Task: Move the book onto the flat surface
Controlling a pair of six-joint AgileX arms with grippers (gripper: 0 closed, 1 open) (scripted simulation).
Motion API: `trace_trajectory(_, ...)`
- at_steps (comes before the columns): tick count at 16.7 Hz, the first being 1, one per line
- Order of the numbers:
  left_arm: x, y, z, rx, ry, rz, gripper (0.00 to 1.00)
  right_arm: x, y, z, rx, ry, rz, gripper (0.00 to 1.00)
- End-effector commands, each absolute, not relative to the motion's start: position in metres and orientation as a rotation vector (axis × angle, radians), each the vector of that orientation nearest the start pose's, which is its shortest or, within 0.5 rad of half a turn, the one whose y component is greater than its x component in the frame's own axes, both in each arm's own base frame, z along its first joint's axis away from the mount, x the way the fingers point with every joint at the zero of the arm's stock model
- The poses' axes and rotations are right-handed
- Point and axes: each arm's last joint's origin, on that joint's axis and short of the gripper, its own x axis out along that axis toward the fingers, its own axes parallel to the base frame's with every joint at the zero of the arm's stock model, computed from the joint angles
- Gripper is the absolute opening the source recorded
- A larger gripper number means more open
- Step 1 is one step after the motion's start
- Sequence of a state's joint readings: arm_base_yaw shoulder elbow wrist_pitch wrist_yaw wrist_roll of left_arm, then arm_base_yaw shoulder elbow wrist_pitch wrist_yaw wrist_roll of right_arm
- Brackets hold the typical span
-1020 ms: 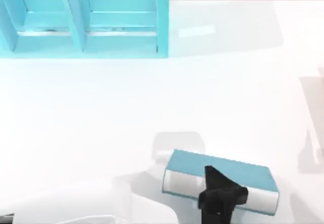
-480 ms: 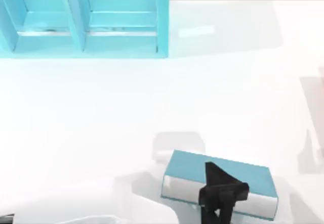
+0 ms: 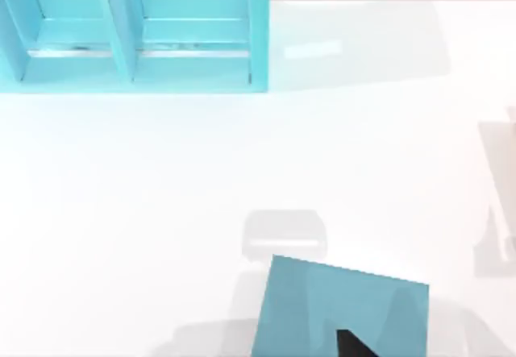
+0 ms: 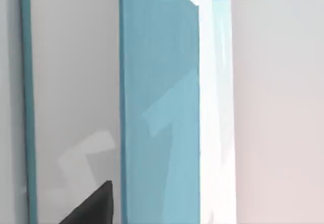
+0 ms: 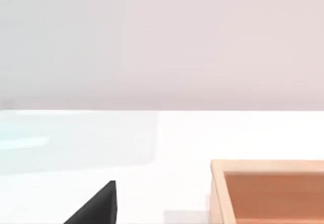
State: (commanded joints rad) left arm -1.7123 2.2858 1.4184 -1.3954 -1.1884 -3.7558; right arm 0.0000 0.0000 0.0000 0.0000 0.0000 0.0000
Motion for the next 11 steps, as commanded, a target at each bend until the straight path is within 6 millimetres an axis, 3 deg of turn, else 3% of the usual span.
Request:
trace_trajectory(6, -0.086, -0.352, 0.107, -1.516, 0.135, 0.301, 1.00, 0.106, -0.001, 0.160, 0.000, 0.000, 0.000, 1.00)
trace_trajectory(8, -0.100, -0.350, 0.112, -1.532, 0.125, 0.298, 1.00, 0.106, -0.001, 0.160, 0.000, 0.000, 0.000, 1.00)
trace_trajectory(11, -0.106, -0.350, 0.114, -1.539, 0.121, 0.297, 1.00, 0.106, -0.001, 0.160, 0.000, 0.000, 0.000, 1.00)
